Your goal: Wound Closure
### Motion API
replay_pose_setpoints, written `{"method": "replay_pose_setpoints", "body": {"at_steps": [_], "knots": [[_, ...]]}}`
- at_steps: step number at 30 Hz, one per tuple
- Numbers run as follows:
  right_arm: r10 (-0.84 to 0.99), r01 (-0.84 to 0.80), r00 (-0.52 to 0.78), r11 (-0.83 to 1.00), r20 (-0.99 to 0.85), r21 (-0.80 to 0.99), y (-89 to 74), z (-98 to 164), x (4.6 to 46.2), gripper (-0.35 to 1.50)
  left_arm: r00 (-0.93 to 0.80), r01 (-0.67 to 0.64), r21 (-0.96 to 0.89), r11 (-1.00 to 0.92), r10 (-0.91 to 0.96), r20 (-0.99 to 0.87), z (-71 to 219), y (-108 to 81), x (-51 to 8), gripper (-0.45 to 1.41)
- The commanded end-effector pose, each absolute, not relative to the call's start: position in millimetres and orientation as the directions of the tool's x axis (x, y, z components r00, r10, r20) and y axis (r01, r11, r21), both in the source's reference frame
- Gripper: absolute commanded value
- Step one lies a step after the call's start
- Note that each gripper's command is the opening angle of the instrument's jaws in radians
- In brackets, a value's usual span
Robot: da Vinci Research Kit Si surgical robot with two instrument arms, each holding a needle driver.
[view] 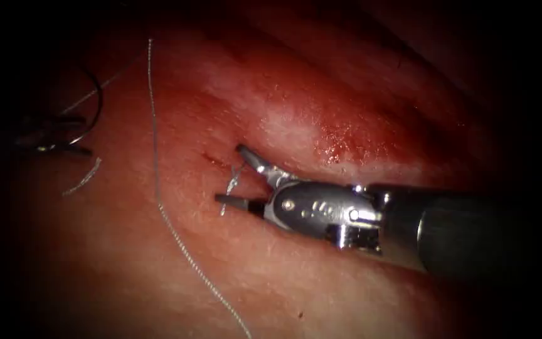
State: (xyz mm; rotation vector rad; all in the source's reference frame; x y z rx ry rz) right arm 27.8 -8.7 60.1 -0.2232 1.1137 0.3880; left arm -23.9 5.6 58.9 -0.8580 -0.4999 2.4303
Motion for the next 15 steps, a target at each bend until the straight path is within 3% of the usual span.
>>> {"method": "replay_pose_setpoints", "body": {"at_steps": [1, 7, 15], "knots": [[0.192, -0.410, 0.383, 0.912, -0.904, 0.019, -8.9, 60.5, 28.5, 0.96, -0.671, -0.338, -0.491, -0.803, 0.571, -0.473, 59.8, 5.3, -24.3, 0.39], [0.192, -0.411, 0.383, 0.912, -0.904, 0.020, -8.9, 60.5, 28.5, 0.96, -0.688, -0.334, -0.482, -0.810, 0.559, -0.462, 61.9, 5.5, -23.8, 0.32], [0.192, -0.410, 0.383, 0.912, -0.904, 0.020, -8.9, 60.4, 28.5, 0.94, -0.737, -0.346, -0.476, -0.808, 0.548, -0.396, 65.0, 3.8, -22.8, 0.47]]}}
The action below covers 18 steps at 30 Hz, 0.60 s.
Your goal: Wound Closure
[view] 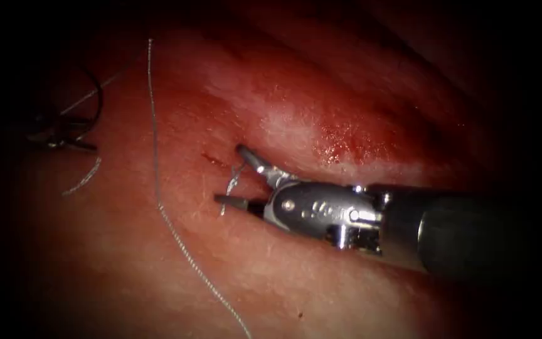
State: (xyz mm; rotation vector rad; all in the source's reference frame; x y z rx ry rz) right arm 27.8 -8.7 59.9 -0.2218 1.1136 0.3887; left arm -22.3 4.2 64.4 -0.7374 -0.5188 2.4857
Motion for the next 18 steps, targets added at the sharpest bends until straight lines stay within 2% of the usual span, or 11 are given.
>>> {"method": "replay_pose_setpoints", "body": {"at_steps": [1, 9, 13, 14, 16, 17, 18], "knots": [[0.192, -0.410, 0.383, 0.912, -0.904, 0.020, -8.9, 60.4, 28.5, 0.94, -0.737, -0.349, -0.476, -0.807, 0.550, -0.392, 65.2, 3.8, -22.6, 0.49], [0.192, -0.410, 0.383, 0.912, -0.904, 0.020, -9.0, 60.4, 28.5, 0.94, -0.760, -0.383, -0.440, -0.812, 0.547, -0.350, 66.0, 4.3, -20.8, 0.67], [0.192, -0.410, 0.383, 0.912, -0.904, 0.020, -9.0, 60.4, 28.5, 0.93, -0.765, -0.388, -0.436, -0.812, 0.547, -0.339, 66.4, 3.8, -20.6, 0.69], [0.192, -0.410, 0.383, 0.912, -0.904, 0.020, -9.0, 60.4, 28.5, 0.93, -0.767, -0.388, -0.435, -0.813, 0.546, -0.337, 66.5, 3.7, -20.6, 0.64], [0.192, -0.410, 0.383, 0.912, -0.904, 0.020, -9.0, 60.4, 28.6, 0.93, -0.763, -0.399, -0.442, -0.803, 0.558, -0.326, 66.6, 3.2, -20.6, 0.25], [0.192, -0.410, 0.383, 0.912, -0.904, 0.020, -9.0, 60.4, 28.6, 0.93, -0.755, -0.415, -0.451, -0.790, 0.575, -0.314, 66.7, 3.0, -20.5, -0.16], [0.192, -0.410, 0.383, 0.912, -0.904, 0.020, -9.0, 60.4, 28.6, 0.93, -0.742, -0.436, -0.460, -0.773, 0.598, -0.302, 66.7, 3.0, -20.4, -0.45]]}}
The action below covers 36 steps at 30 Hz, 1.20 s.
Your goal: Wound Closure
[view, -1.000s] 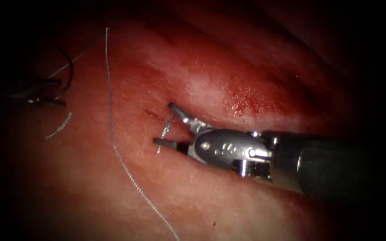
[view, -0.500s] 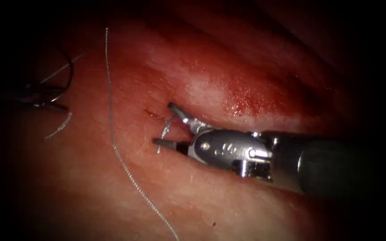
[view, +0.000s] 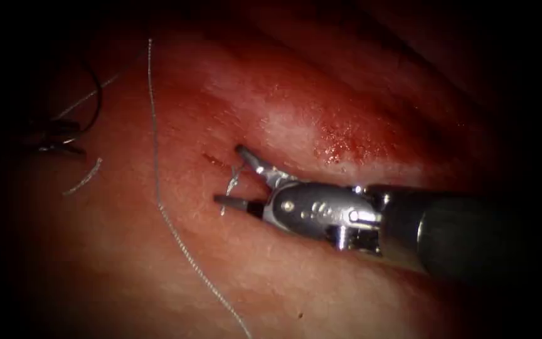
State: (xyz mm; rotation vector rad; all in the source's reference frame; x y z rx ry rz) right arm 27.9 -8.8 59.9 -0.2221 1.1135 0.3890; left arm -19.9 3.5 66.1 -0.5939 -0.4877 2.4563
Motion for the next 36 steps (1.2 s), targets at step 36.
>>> {"method": "replay_pose_setpoints", "body": {"at_steps": [36], "knots": [[0.679, -0.408, 0.094, 0.694, -0.728, 0.594, -5.2, 50.7, 15.5, 1.03, -0.479, -0.433, -0.263, -0.862, 0.467, -0.743, 57.1, 4.0, -39.4, -0.45]]}}
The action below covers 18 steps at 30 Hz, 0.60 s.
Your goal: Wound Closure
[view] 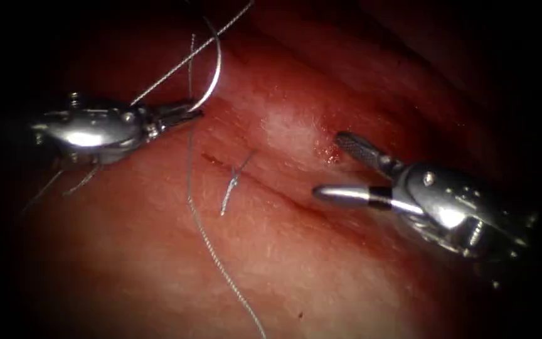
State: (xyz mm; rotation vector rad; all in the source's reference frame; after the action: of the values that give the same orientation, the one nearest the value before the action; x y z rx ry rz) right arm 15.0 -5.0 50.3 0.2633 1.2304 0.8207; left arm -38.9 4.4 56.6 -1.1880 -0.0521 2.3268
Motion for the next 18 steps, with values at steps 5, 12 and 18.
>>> {"method": "replay_pose_setpoints", "body": {"at_steps": [5, 12, 18], "knots": [[0.678, -0.352, 0.061, 0.701, -0.732, 0.620, -3.8, 50.1, 15.3, 0.78, -0.519, -0.405, -0.155, -0.901, 0.366, -0.772, 57.8, 1.2, -41.5, -0.45], [0.697, -0.535, 0.102, 0.639, -0.709, 0.552, -4.2, 49.2, 16.2, 1.11, -0.559, -0.442, -0.061, -0.895, 0.328, -0.762, 58.1, -1.0, -43.8, -0.45], [0.699, -0.518, 0.107, 0.646, -0.708, 0.560, -4.2, 49.1, 15.9, 1.03, -0.560, -0.428, 0.003, -0.904, 0.263, -0.786, 57.9, -2.4, -45.9, -0.45]]}}
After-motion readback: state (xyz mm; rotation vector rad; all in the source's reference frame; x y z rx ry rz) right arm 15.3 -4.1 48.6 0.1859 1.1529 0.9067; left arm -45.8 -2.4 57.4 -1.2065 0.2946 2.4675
